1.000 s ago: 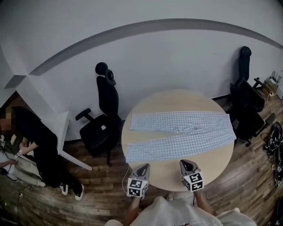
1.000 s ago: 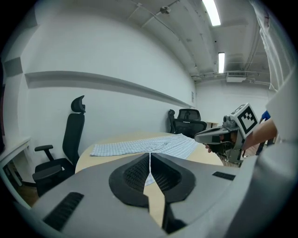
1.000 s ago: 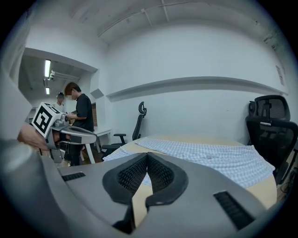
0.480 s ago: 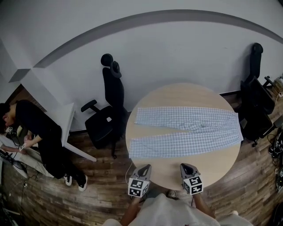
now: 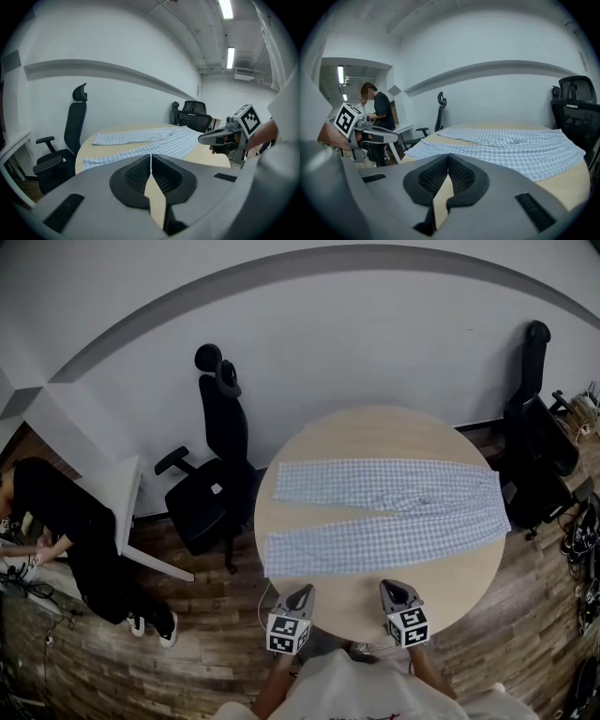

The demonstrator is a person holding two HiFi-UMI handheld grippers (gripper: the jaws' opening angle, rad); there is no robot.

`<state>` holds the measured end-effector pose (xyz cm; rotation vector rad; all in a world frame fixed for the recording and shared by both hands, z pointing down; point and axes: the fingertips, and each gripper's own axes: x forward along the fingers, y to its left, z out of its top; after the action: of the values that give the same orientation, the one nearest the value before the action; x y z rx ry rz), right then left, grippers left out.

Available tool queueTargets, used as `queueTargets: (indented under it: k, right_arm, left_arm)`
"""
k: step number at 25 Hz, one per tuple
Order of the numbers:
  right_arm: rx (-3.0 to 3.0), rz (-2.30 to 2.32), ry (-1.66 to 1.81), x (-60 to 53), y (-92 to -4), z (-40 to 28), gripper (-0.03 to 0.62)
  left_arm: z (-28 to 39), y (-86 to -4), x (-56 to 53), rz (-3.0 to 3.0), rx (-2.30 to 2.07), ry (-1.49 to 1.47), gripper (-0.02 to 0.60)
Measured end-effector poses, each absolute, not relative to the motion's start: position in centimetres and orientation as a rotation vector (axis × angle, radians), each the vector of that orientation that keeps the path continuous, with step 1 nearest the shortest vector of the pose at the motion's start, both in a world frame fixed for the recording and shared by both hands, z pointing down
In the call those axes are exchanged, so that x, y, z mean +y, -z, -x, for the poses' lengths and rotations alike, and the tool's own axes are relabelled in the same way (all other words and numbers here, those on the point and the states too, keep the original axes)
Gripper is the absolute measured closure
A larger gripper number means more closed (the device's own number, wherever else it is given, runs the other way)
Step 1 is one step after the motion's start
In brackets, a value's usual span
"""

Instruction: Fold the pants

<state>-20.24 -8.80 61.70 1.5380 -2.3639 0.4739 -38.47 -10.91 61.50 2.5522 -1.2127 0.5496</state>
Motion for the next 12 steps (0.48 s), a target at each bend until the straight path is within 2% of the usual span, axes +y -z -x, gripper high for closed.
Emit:
queueTargets:
  k: [12]
  right_arm:
    - [-2.288,-1.628,-0.394,-21.4,-59.5,18.5,0.565]
  left_arm:
    - [40.3,-60.3,-25.9,-2.634,-1.165,-0.554,0.544]
